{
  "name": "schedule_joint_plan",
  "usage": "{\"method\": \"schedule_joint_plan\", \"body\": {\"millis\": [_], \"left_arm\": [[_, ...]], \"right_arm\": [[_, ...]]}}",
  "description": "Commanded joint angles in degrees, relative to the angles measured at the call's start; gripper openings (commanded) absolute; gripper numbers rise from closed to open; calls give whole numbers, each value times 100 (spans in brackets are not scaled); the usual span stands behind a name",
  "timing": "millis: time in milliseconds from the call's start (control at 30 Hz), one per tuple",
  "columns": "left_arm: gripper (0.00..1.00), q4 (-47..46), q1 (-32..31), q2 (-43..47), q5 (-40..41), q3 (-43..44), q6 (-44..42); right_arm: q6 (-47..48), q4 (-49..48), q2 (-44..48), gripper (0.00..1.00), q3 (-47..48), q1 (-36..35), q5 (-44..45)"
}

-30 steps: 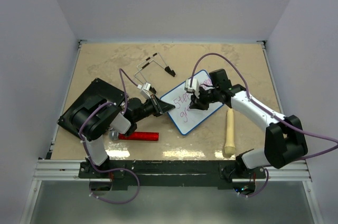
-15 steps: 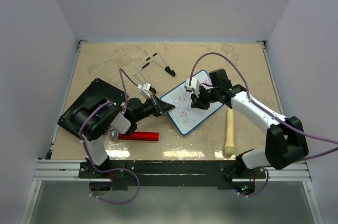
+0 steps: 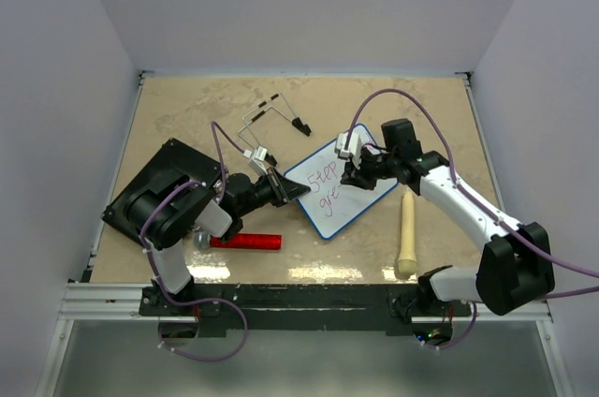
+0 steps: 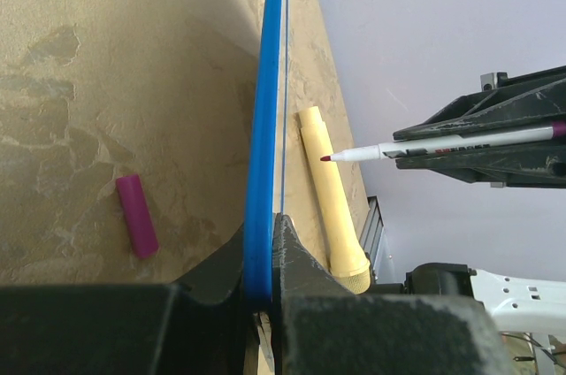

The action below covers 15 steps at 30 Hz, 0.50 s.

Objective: Write a sentence on the whiteboard

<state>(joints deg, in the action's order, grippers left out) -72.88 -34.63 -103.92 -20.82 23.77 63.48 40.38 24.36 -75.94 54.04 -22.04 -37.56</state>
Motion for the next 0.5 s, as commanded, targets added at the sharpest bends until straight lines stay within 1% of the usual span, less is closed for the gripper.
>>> {"method": "schedule_joint_plan", "body": {"millis": [0,167,467], "left_arm": [[0,-1343,-26,-6,-124,-13,-152],[0,-1351,-26,-6,-115,-13,-161],[0,-1369,-26,-14,-124,-21,-161]], "right_arm": [[110,-80,106,0,72,138,-339],[110,-116,1,0,36,305,-471],[93,-186,-87,0,-16,402,-638]]}}
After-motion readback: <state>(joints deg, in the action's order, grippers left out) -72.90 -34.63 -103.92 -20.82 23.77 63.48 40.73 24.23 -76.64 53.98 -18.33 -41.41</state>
